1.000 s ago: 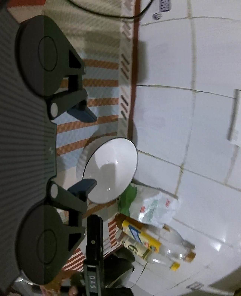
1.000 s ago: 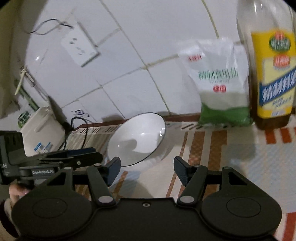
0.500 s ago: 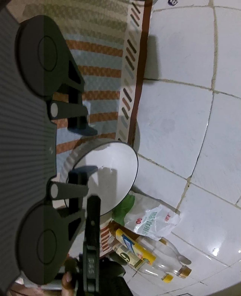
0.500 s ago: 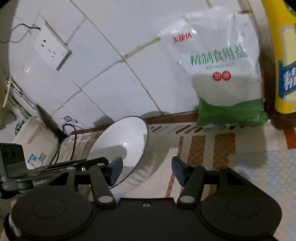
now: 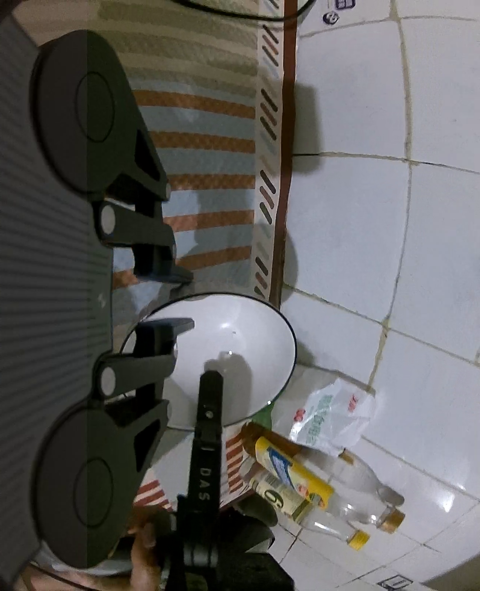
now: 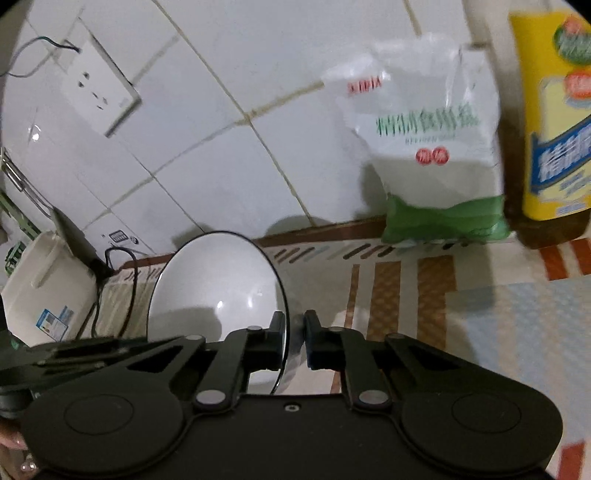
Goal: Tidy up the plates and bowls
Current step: 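Lift the last bowl with both grippers and carry it over the bowl stack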
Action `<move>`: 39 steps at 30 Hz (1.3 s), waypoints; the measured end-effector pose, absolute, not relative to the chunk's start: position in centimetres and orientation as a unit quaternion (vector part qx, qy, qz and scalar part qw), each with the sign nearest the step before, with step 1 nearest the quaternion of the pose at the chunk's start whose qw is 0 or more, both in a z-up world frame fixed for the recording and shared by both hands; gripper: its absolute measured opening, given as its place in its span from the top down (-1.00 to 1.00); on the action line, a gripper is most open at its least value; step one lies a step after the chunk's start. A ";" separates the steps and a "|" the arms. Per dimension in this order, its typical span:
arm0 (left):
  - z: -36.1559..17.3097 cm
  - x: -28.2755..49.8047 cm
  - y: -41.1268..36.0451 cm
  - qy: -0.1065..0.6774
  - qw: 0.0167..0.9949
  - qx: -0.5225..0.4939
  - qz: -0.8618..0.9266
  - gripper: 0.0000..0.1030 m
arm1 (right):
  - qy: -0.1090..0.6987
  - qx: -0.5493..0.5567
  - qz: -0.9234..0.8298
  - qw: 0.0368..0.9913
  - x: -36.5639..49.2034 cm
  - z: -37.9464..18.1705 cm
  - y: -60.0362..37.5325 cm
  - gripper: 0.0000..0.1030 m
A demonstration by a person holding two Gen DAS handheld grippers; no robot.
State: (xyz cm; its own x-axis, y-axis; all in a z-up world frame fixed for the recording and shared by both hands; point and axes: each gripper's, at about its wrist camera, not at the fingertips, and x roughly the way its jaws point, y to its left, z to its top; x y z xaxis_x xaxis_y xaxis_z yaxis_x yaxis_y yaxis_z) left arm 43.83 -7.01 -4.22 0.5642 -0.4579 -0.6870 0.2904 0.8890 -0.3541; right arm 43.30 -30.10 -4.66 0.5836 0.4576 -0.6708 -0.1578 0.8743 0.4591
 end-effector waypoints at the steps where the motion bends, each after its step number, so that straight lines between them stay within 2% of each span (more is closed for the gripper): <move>1: -3.8 43.4 -7.0 0.412 0.880 -0.102 -0.214 0.71 | 0.417 0.176 0.173 0.875 42.8 -3.9 -30.0 0.72; 10: 1.6 38.3 -6.1 0.375 0.892 -0.103 -0.232 0.71 | 0.392 0.171 0.170 0.888 38.2 1.5 -29.7 0.72; 14: 3.5 36.2 -5.6 0.378 0.888 -0.108 -0.239 0.71 | 0.407 0.210 0.164 0.874 35.9 2.5 -29.9 0.72; 24: 7.1 29.5 -5.5 0.373 0.891 -0.086 -0.243 0.71 | 0.406 0.215 0.175 0.871 29.8 5.2 -29.8 0.71; 39: 6.1 24.8 -6.2 0.410 0.881 -0.065 -0.227 0.71 | 0.425 0.182 0.188 0.867 25.4 3.2 -29.3 0.71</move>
